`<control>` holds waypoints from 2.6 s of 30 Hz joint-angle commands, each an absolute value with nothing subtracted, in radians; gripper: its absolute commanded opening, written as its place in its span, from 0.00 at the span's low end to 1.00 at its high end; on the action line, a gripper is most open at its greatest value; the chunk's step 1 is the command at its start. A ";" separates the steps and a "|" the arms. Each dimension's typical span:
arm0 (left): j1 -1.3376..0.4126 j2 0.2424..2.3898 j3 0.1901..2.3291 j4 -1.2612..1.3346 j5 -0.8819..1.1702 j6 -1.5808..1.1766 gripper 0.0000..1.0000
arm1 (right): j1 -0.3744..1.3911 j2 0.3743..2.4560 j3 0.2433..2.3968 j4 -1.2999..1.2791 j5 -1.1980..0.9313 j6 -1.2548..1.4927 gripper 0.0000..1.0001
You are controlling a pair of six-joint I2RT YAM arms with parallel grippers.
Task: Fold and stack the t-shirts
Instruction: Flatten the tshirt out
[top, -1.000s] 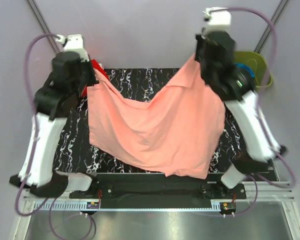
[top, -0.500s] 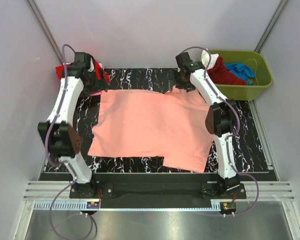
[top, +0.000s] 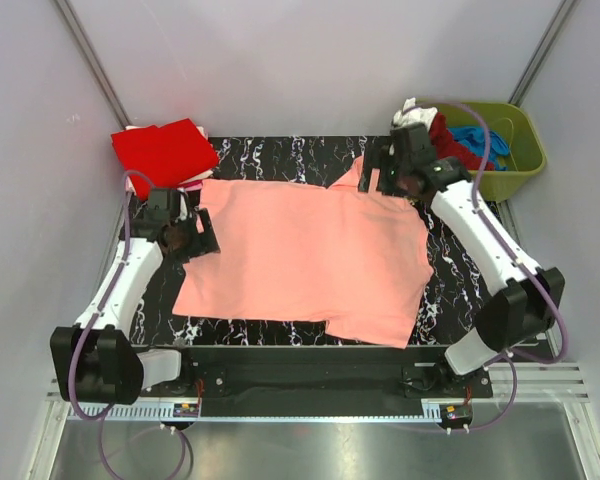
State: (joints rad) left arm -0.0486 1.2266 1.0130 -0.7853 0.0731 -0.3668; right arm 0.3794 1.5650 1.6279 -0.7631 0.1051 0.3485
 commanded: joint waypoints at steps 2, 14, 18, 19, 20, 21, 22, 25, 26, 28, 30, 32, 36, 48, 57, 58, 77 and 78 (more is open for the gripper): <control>-0.058 1.097 0.941 -0.726 0.126 -0.354 0.85 | 0.373 1.618 1.518 -0.661 0.043 0.368 1.00; -0.061 0.776 0.850 -0.692 0.153 -0.295 0.88 | 0.265 2.302 2.214 -0.787 -0.066 0.350 0.86; -0.057 0.735 0.845 -0.678 0.143 -0.295 0.88 | 0.253 2.491 2.394 -0.807 -0.104 0.399 0.83; -0.054 0.726 0.839 -0.675 0.146 -0.296 0.88 | 0.253 2.511 2.419 -0.808 -0.107 0.405 0.82; -0.052 0.707 0.836 -0.670 0.146 -0.296 0.88 | 0.252 2.529 2.446 -0.801 -0.113 0.414 0.82; -0.051 0.698 0.835 -0.664 0.146 -0.298 0.88 | 0.255 2.555 2.453 -0.792 -0.121 0.420 0.81; -0.048 0.693 0.831 -0.661 0.150 -0.296 0.88 | 0.253 2.565 2.457 -0.770 -0.126 0.425 0.81; -0.046 0.678 0.828 -0.657 0.161 -0.295 0.88 | 0.255 2.591 2.465 -0.732 -0.152 0.446 0.79; -0.046 0.680 0.830 -0.655 0.164 -0.293 0.88 | 0.253 2.603 2.473 -0.726 -0.161 0.457 0.79; -0.046 0.678 0.830 -0.657 0.164 -0.293 0.88 | 0.255 2.618 2.483 -0.719 -0.172 0.465 0.77; -0.046 0.676 0.828 -0.655 0.164 -0.293 0.88 | 0.255 2.638 2.502 -0.716 -0.184 0.477 0.76; -0.044 0.670 0.827 -0.655 0.164 -0.293 0.88 | 0.253 2.651 2.510 -0.707 -0.193 0.489 0.76; -0.044 0.670 0.825 -0.655 0.164 -0.293 0.88 | 0.253 2.675 2.523 -0.646 -0.273 0.535 0.75; -0.043 0.670 0.825 -0.657 0.144 -0.295 0.88 | 0.229 2.650 2.645 -0.087 -0.561 0.822 0.80; -0.043 0.693 0.822 -0.657 0.140 -0.296 0.88 | 0.230 2.059 2.018 -0.475 -0.343 0.480 0.83; -0.043 0.707 0.822 -0.657 0.140 -0.296 0.88 | 0.229 2.022 1.929 -0.517 -0.289 0.456 0.84; -0.046 1.268 0.841 -0.533 0.028 -0.491 0.85 | 0.230 1.909 1.456 -0.761 0.054 0.319 0.85; -0.046 1.299 0.841 -0.513 0.028 -0.500 0.84 | 0.230 1.934 1.474 -0.770 0.060 0.315 0.85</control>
State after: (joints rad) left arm -0.0483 1.2404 0.8291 -0.6350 0.0551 -0.4335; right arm 0.2325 1.8721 1.4017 -0.7666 0.0051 0.3531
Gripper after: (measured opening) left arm 0.849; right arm 0.851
